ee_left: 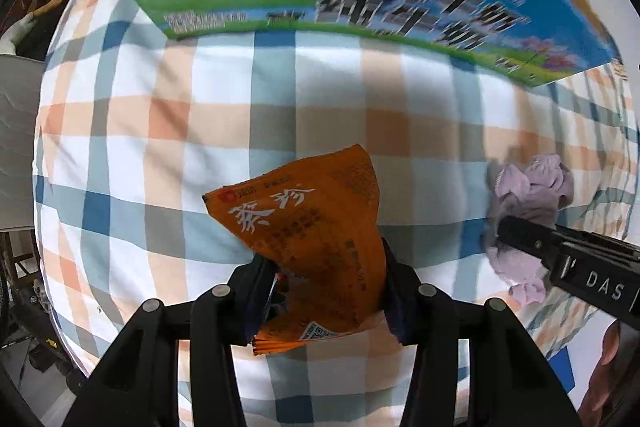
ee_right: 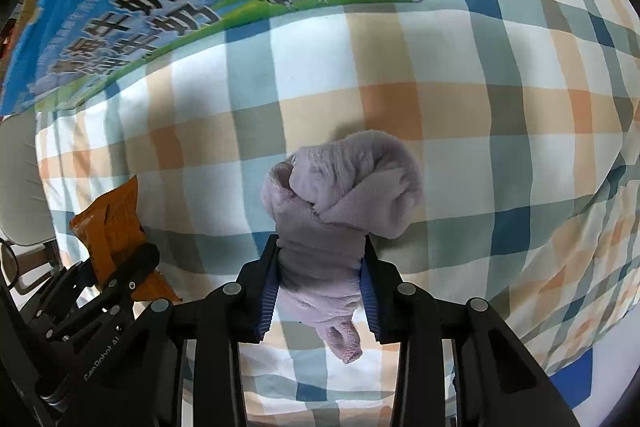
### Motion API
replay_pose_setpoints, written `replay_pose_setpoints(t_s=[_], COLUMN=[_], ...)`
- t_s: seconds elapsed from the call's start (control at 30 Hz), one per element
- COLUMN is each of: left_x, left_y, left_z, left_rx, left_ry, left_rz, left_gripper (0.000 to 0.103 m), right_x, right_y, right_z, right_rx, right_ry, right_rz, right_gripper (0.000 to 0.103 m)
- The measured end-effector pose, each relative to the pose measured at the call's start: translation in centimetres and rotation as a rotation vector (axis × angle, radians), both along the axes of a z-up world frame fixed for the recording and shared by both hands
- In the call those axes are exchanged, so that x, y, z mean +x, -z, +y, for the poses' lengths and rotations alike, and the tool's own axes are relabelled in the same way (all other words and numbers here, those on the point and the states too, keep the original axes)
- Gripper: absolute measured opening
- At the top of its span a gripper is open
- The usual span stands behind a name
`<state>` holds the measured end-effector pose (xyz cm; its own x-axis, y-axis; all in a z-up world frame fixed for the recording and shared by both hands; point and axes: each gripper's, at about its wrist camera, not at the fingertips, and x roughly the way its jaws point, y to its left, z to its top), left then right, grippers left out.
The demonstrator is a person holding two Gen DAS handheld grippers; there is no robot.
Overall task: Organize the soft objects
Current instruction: 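Lower the orange bag and lilac sock into the box and open both grippers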
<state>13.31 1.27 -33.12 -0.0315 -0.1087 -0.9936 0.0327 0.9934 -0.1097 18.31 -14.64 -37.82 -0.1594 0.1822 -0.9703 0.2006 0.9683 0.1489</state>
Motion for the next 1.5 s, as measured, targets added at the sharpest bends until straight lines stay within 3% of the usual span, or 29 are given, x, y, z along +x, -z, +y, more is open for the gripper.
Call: replay_pose_setpoints(t_s=[0.2, 0.47, 0.7, 0.87, 1.03, 1.27, 1.5], left_x=[0.2, 3.4, 9.7, 14.3, 19.1, 23.0, 24.0], left_y=[-5.5, -15.2, -17.6, -16.9, -14.5, -8.6, -4.1], left_z=[-0.9, -0.1, 1.7, 2.7, 3.8, 3.6, 3.4], left_rx=[-0.056, -0.144, -0.117, -0.058, 0.001, 0.054, 0.093], left_ry=[0.018, 0.038, 0.039, 0.039, 0.045, 0.085, 0.094], left_rz=[-0.076, -0.217, -0.267, -0.262, -0.199, -0.040, 0.072], left_gripper=[0.045, 0.045, 0.045, 0.045, 0.045, 0.045, 0.045], right_x=[0.0, 0.3, 4.0, 8.2, 11.9, 16.6, 18.5], right_y=[-4.6, -13.9, -19.5, -20.7, -20.1, -15.6, -10.2], right_z=[0.8, 1.8, 3.2, 4.0, 4.7, 5.7, 6.4], right_rx=[0.056, 0.152, 0.182, 0.169, 0.143, 0.114, 0.057], right_ry=[-0.018, -0.064, -0.087, -0.089, -0.083, -0.068, -0.087], right_rz=[-0.076, -0.220, -0.316, -0.345, -0.344, -0.270, -0.166], right_gripper=[0.038, 0.038, 0.038, 0.038, 0.038, 0.038, 0.038])
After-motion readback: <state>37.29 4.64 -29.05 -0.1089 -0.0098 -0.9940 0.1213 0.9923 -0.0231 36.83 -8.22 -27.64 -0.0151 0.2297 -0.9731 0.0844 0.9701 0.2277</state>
